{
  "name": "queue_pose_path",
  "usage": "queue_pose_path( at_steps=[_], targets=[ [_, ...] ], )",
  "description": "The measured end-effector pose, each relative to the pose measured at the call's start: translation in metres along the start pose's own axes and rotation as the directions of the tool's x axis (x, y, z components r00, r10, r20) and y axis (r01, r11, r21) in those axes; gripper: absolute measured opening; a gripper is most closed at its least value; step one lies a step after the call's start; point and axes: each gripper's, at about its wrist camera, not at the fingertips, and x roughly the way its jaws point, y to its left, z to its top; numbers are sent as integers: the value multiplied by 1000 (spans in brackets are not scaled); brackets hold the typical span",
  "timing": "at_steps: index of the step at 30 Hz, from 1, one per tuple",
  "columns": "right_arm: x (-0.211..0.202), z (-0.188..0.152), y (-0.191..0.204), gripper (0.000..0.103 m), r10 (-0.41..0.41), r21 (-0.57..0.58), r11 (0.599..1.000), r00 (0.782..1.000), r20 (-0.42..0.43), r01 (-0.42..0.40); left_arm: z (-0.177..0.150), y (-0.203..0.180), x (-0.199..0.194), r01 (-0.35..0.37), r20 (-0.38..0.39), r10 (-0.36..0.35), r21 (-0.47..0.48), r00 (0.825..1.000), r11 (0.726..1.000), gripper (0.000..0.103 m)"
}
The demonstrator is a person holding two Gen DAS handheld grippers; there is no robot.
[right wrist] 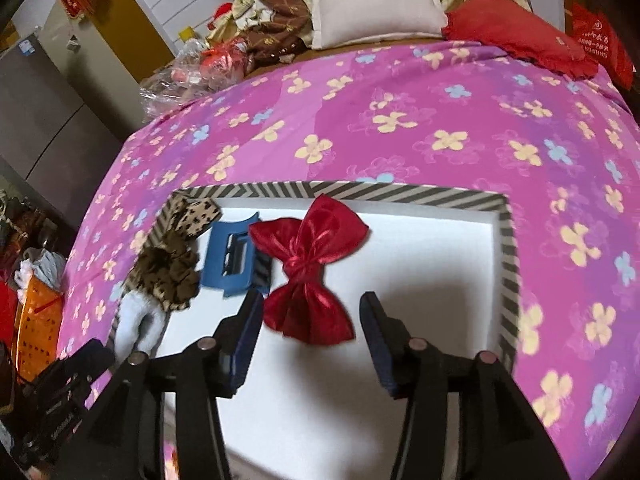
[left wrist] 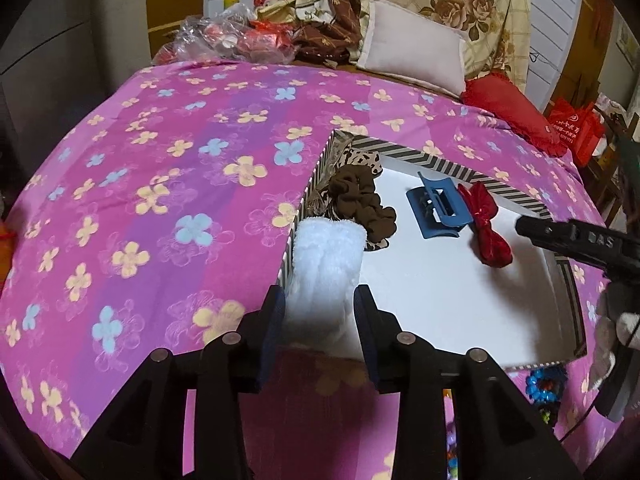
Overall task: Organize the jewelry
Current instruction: 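Place the white hair tie in the tray with the left tool while the right tool places the bow, then lower the left tool onto the purple beaded bracelet and grasp it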
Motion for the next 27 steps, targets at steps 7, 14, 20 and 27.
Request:
queue_pose_path(
  at_steps=[7, 14, 20, 27],
  targets=[
    [-49, -43, 6, 54, 3, -59, 998, 999, 40, 0, -17, -9, -27, -5, 27, 4, 13, 1000, 1000, 27],
    [-93, -90, 1, 55, 11, -67, 998, 997, 76, -6, -36, -25, -46, 1, 37, -2, 28, 999, 1000, 27],
    [-115, -123, -2, 58, -28, -93, 995, 995, 99, 37, -51, -32, -60, 9, 42, -9, 19, 999, 1000, 27],
    [-127, -157, -2, 59, -37, -139, 989, 996, 83, 49, -65, -27, -61, 10, 9, -10, -29, 1000, 1000, 27]
  ],
)
